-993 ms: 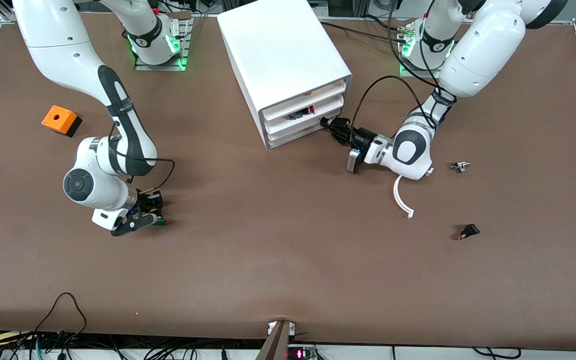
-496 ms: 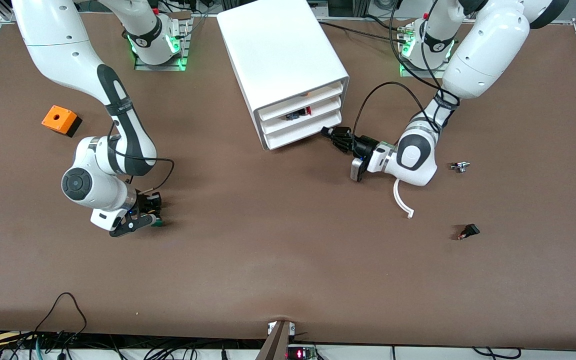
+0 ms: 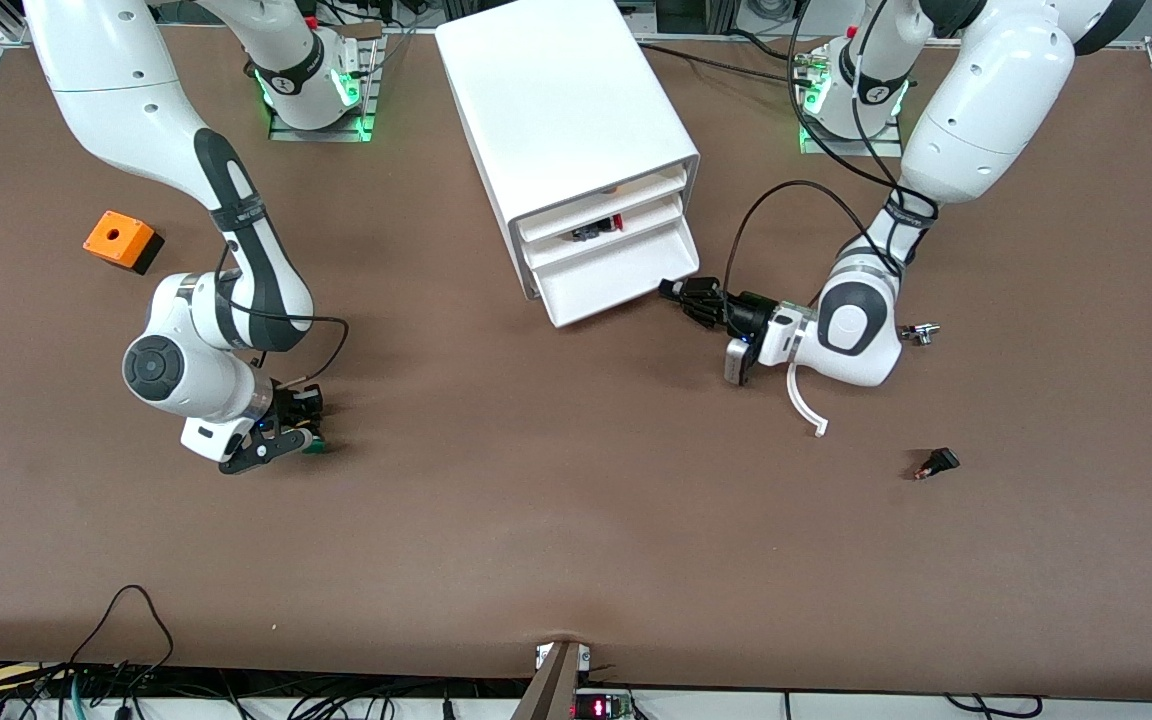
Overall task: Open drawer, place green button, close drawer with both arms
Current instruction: 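Pull the lowest drawer open with the left gripper, then lift the green button with the right gripper while the left gripper releases the drawer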
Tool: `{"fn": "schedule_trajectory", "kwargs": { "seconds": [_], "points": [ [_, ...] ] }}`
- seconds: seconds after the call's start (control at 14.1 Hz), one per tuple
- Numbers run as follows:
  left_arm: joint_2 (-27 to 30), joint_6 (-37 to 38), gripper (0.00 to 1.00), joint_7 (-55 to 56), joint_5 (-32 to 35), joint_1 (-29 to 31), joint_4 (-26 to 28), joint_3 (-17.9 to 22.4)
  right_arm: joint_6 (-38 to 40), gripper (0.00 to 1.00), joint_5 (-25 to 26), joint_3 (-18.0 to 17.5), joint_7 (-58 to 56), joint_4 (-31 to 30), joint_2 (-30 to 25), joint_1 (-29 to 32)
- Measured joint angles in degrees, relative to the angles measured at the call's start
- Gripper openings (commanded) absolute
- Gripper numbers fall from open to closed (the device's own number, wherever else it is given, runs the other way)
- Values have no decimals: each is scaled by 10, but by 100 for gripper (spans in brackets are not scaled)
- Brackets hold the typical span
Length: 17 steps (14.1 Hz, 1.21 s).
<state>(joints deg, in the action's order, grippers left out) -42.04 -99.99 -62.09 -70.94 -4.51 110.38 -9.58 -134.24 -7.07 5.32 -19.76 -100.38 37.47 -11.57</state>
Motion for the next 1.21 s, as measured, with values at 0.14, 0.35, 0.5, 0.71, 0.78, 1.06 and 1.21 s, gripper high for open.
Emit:
{"fn": "schedule_trajectory", "kwargs": {
  "seconds": [0.14, 0.35, 0.5, 0.71, 0.78, 1.06, 1.21],
  "points": [
    [0, 0, 0, 3, 0, 0, -12, 11, 0, 19, 0, 0, 0, 0, 0, 0],
    [-2, 0, 0, 5, 0, 0, -23, 20, 0, 17, 0, 0, -1, 1, 0, -1],
    [-6, 0, 0, 5, 2, 0, -34, 26, -1, 15, 0, 0, -4, 9, -5, -1],
    [-12, 2, 0, 9, 15, 0, -58, 36, 0, 15, 1, 0, -5, 18, -28, -3],
    [-13, 2, 15, 10, 16, 0, -61, 37, 1, 15, 2, 0, -7, 19, -38, -4],
    [-14, 1, 100, 11, 23, 0, -64, 42, 26, 15, 6, -2, -14, 50, -74, -28],
    [-14, 1, 100, 11, 38, 3, -69, 47, 55, 13, 23, -3, -15, 82, -82, -59]
  ]
}}
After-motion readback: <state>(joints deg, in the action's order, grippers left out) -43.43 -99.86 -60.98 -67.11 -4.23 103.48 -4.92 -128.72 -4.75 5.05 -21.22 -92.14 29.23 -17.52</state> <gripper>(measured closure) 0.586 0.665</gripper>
